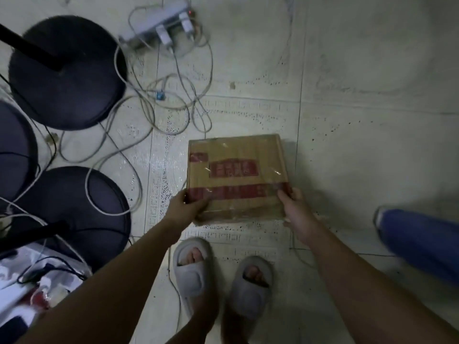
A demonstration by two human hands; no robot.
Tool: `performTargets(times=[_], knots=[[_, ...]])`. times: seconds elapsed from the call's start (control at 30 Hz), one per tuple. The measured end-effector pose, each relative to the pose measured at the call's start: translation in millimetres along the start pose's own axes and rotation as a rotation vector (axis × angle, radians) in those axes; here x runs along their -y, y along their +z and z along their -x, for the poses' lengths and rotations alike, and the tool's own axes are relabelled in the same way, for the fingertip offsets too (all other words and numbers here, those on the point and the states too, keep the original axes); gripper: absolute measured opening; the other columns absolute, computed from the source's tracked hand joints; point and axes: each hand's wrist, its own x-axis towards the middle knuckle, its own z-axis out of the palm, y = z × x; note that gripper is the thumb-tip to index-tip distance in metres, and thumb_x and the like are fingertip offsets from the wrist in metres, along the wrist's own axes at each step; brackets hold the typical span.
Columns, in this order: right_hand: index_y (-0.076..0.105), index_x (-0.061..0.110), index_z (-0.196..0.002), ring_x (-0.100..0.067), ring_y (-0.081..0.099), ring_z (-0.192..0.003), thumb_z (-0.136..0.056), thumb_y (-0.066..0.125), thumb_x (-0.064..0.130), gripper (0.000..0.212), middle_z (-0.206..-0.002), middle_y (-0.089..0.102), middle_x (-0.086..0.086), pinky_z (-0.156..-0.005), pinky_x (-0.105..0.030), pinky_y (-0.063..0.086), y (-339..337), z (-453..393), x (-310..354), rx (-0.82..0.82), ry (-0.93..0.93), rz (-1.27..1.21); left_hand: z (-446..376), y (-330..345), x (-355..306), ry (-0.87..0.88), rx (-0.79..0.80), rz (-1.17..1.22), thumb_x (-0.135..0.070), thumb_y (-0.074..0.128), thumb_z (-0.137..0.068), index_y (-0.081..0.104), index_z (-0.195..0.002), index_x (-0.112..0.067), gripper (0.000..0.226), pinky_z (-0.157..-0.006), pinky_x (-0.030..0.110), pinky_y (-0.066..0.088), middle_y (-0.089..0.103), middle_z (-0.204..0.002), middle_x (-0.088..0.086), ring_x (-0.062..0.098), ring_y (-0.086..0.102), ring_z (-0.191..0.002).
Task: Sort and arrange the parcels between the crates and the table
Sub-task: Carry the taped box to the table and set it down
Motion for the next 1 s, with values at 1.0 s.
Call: performTargets(times=[1.0], knots=[[0.052, 0.028, -0.132, -0.021, 0.064, -0.099, -0.100, 0.052, 0.034, 0.032, -0.111, 0.063, 0.001, -0.087, -0.048, 0.058, -200.0, 404.6, 608.7, -0.176, -0.395, -0.413, 363.6, -88.1, -676.9, 0.419, 0.145, 0.159, -0.029, 0.061, -0.096, 0.048, -0.129, -0.031, 0.035, -0.052, 0.026, 0.051, 0.062, -0.105, -0.004, 0.012, 0.058, -0.085]])
